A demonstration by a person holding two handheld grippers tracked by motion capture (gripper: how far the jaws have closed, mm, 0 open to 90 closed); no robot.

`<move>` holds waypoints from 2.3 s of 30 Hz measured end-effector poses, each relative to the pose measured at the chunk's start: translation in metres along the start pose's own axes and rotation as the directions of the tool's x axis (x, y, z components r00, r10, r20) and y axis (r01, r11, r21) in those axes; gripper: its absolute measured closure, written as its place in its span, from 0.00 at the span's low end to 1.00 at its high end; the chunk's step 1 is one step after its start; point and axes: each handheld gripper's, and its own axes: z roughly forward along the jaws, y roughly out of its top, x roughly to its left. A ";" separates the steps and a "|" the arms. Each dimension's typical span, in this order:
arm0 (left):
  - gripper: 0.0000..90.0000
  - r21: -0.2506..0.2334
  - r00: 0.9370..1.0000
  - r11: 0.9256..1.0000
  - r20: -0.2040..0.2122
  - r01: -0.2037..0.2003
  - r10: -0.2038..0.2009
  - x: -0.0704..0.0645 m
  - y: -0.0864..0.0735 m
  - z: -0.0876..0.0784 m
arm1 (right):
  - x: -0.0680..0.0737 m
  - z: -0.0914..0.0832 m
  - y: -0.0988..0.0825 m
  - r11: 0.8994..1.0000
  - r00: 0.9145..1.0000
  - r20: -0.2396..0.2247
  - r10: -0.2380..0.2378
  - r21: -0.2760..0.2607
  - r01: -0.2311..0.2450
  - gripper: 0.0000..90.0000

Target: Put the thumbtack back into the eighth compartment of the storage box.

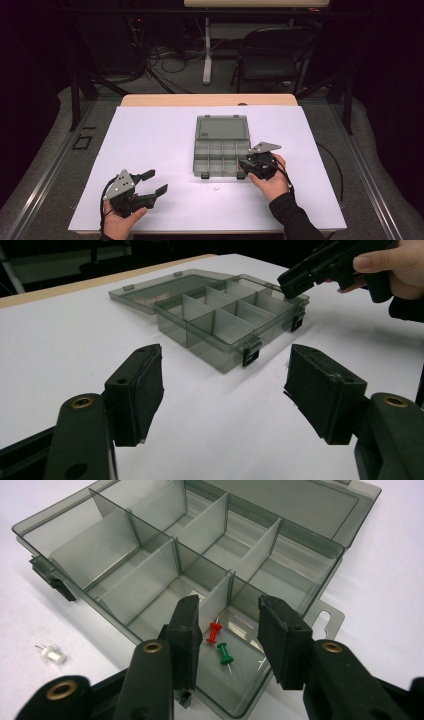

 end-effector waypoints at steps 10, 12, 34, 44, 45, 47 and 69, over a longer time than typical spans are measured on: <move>0.34 -0.001 1.000 1.000 -0.004 0.001 -0.001 0.000 0.000 0.000 | 0.008 -0.008 0.001 1.000 1.000 -0.008 -0.015 -0.024 0.015 0.59; 0.34 0.000 1.000 1.000 -0.002 0.001 -0.001 0.000 0.000 0.000 | 0.010 -0.010 0.001 0.999 1.000 -0.012 -0.018 -0.027 0.017 0.58; 0.34 -0.002 1.000 1.000 -0.006 0.001 -0.001 -0.001 0.000 -0.001 | 0.037 -0.022 0.002 0.994 0.995 -0.074 -0.063 -0.094 0.056 0.58; 0.34 -0.001 1.000 1.000 -0.007 -0.001 0.001 -0.001 0.000 0.000 | 0.049 -0.017 -0.001 0.992 0.991 -0.102 -0.082 -0.100 0.072 0.59; 0.34 -0.001 1.000 1.000 -0.007 -0.001 0.001 -0.001 0.000 0.000 | 0.050 -0.016 -0.001 0.992 0.991 -0.106 -0.082 -0.100 0.072 0.59; 0.34 -0.001 1.000 1.000 -0.007 -0.001 0.001 -0.001 0.000 0.000 | 0.053 -0.015 -0.001 0.992 0.989 -0.117 -0.086 -0.103 0.074 0.59; 0.34 -0.001 1.000 1.000 -0.002 0.000 0.000 -0.001 0.000 0.000 | 0.077 0.010 -0.016 0.989 0.967 -0.208 -0.145 -0.066 0.134 0.76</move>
